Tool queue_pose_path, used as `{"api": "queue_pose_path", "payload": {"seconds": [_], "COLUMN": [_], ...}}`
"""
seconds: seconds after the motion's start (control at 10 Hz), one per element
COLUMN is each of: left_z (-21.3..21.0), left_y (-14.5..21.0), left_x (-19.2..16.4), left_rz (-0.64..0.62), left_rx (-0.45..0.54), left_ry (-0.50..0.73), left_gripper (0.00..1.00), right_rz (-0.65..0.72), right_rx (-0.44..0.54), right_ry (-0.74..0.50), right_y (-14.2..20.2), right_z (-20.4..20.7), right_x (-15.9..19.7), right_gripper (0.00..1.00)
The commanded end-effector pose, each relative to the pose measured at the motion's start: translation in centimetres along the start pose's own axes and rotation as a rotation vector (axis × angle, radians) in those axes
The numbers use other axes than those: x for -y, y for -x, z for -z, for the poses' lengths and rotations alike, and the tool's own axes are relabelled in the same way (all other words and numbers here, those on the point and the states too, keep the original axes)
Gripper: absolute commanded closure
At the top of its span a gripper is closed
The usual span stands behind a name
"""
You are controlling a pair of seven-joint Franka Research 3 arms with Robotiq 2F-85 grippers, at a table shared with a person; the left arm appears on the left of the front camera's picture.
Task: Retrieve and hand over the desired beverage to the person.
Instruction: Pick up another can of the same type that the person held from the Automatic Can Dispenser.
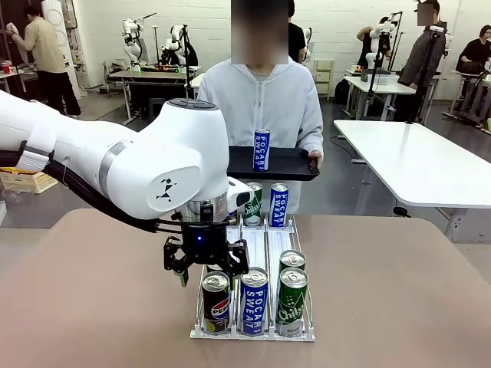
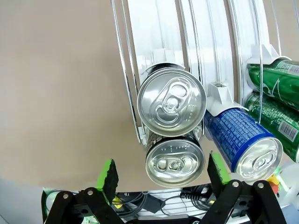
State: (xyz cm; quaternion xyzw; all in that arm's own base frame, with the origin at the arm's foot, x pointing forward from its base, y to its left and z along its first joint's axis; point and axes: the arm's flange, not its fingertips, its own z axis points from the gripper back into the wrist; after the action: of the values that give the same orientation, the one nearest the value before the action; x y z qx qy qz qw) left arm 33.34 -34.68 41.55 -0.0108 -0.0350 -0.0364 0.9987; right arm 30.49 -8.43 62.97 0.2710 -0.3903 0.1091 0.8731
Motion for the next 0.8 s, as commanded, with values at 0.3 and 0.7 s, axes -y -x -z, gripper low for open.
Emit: {"api": "queue_pose_path", "payload": {"seconds": [0.3,0.7], "left_z": [0.59,0.65], "left_y": [-0.68,-1.02], "left_x": [0.44,0.29], "left_rz": [-0.031,-0.028], "left_rx": [0.033,0.04], "left_ry": [0.003,0.007], "left_gripper": [0.0,0.0], "right_rz": [-0.002,-0.002], "right_rx": [0.006,0.006], "right_ry": [-0.031,-0.031], "right_y": [-0.08,-0.08], "right_z": [0.25,0.25], "right_x": [0.17,0.17], "right_gripper": [0.0,0.0]}}
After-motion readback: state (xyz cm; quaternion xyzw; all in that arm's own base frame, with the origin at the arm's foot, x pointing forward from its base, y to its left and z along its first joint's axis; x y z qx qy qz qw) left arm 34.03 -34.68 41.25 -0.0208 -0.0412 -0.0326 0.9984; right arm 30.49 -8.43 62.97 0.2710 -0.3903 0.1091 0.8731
